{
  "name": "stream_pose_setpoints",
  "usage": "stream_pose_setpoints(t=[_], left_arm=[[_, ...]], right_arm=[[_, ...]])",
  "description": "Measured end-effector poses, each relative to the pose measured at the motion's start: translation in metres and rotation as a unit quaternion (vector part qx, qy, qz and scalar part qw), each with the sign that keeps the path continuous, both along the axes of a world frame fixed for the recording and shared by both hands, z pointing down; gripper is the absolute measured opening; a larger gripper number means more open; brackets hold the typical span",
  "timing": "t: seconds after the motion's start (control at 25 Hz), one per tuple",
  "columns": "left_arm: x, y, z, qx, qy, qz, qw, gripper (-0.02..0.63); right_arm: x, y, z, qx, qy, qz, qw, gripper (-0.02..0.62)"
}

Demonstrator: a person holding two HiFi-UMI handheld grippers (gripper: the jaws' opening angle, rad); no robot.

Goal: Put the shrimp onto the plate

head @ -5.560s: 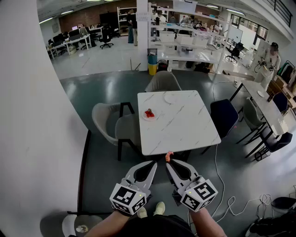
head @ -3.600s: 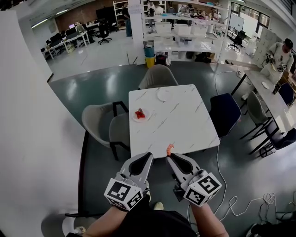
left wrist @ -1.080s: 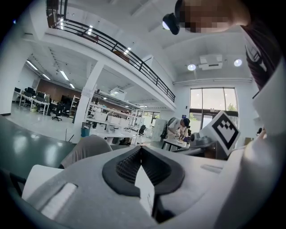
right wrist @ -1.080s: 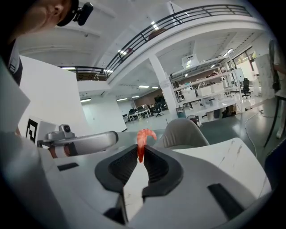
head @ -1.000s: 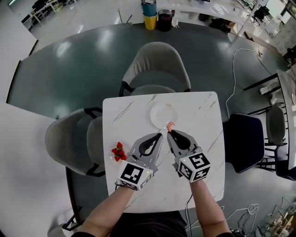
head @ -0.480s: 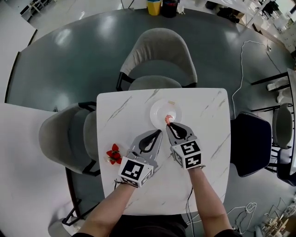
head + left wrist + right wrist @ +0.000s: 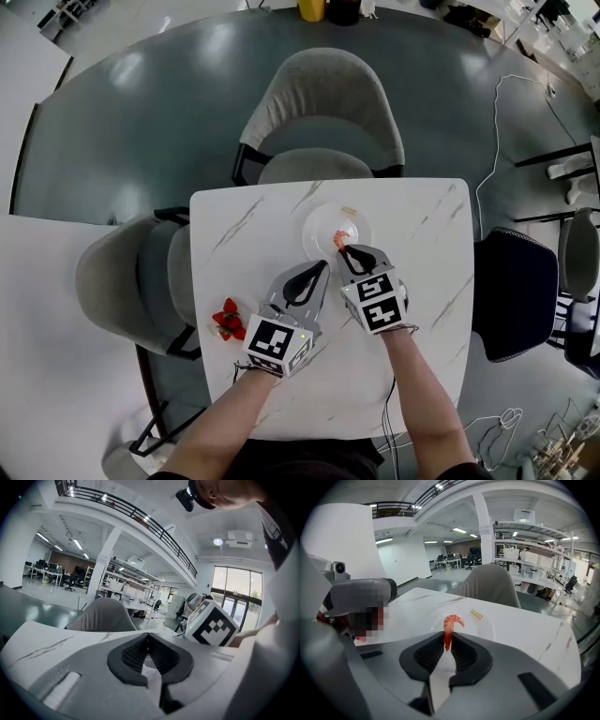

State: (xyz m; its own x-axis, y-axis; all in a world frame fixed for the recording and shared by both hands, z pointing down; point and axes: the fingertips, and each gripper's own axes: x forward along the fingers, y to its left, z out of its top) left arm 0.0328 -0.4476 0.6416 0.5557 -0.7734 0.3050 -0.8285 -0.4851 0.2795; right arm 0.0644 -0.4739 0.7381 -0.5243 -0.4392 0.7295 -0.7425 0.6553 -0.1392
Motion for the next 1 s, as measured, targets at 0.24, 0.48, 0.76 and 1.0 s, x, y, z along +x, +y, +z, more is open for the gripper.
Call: stream_pose_setpoints(t=[0.24,0.48,0.76,1.0], left_arm=[[0.0,-0.002,0.005,-0.004,-0.003,0.0,1.0,0.008],[-0.007,-0.003,0.006,-0.004,-0.007,-0.009,0.9999,0.008],[-0.012,-0.002,0.005,-0.004,-0.012,-0.014,0.9998,0.009],[-0.01,0.002,-0.004,0.003,-0.013,-0.011,0.9999,0.008]], right_arm=[[0.001,0.001,0.012,-0.02,0.057,-0.026,0.998,0.049],[-0.003,0.004,0.018,-0.038,0.07,-0.041,0.996,0.049],[-0.007,0.003,0.015,-0.035,0.056,-0.047,0.997,0.078],[-0.005,0.0,-0.006,-0.008,0.04,-0.028,0.999,0.078]])
